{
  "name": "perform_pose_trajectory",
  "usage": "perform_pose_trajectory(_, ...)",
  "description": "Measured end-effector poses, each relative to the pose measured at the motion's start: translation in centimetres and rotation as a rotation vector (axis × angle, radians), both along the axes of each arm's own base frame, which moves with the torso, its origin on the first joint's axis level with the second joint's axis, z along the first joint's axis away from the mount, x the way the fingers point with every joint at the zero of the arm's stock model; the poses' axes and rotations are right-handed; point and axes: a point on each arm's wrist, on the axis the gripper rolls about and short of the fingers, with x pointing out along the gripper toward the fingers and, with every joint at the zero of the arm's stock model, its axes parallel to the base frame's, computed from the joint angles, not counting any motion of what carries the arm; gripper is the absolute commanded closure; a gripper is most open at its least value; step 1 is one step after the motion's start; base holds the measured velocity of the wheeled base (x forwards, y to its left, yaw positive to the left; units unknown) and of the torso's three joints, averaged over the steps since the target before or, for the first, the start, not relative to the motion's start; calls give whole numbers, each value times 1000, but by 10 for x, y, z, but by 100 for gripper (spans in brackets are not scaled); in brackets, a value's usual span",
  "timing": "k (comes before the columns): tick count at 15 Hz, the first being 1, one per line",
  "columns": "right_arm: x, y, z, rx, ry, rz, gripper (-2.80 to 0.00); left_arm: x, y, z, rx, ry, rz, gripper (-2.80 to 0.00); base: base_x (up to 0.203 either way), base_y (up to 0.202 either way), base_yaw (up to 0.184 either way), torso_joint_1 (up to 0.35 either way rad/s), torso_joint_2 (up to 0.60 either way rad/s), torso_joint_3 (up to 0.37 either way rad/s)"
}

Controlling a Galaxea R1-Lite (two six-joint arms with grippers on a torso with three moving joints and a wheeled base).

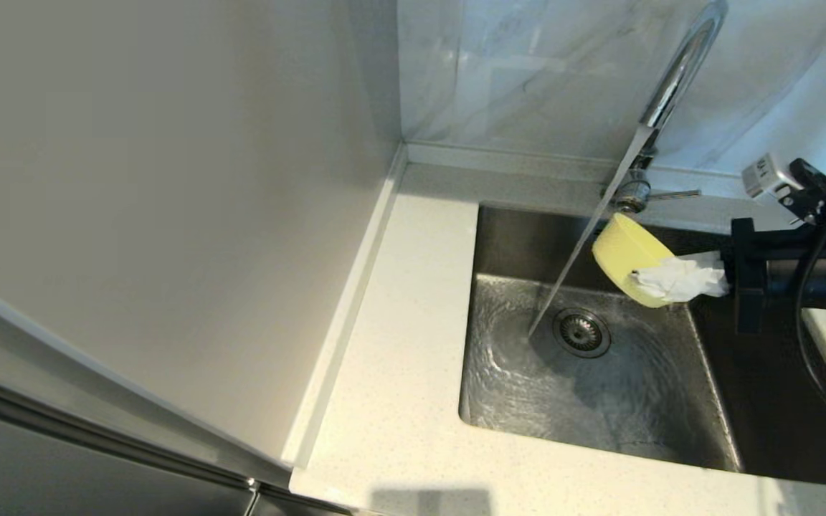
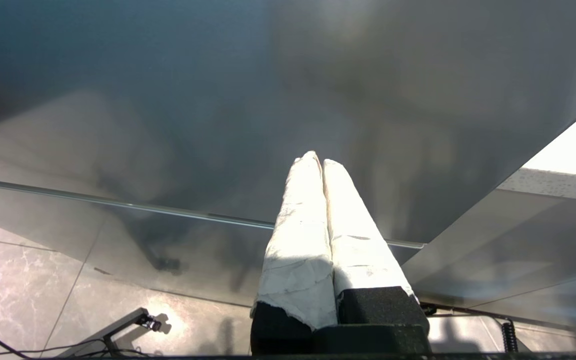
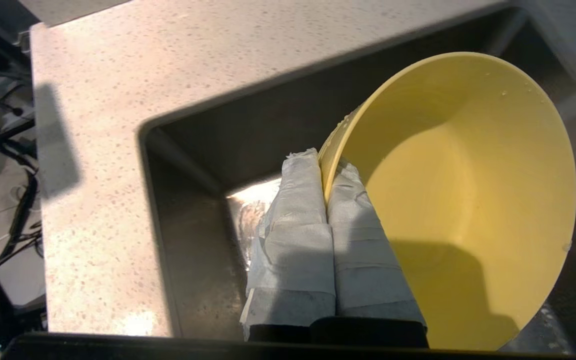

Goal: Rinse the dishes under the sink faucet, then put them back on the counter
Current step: Rinse the bowl

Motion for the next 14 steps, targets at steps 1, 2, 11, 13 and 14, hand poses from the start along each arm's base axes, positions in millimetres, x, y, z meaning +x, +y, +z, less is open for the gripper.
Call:
perform_pose_trajectory(1, 1, 4, -1, 0, 6, 15, 0, 0, 0, 0, 0, 0, 0, 0, 0, 0, 0, 0, 0, 0)
perform_pose_trajectory(2, 2, 8, -2, 0, 7, 30, 0, 0, 0, 0, 0, 0, 0, 0, 0, 0, 0, 0, 0, 0)
perform_pose_trajectory(11, 30, 37, -14, -45, 40, 42, 0, 0, 0, 0, -1, 0, 0, 0, 0, 0, 0, 0, 0, 0)
perform_pose_trajectory(13, 36, 38, -16, -62, 43, 13, 0, 0, 0, 0, 0, 0, 0, 0, 0, 0, 0, 0, 0, 0)
perform_pose_trajectory(14, 38, 38, -17, -67, 46, 5, 0, 0, 0, 0, -1, 0, 0, 0, 0, 0, 0, 0, 0, 0)
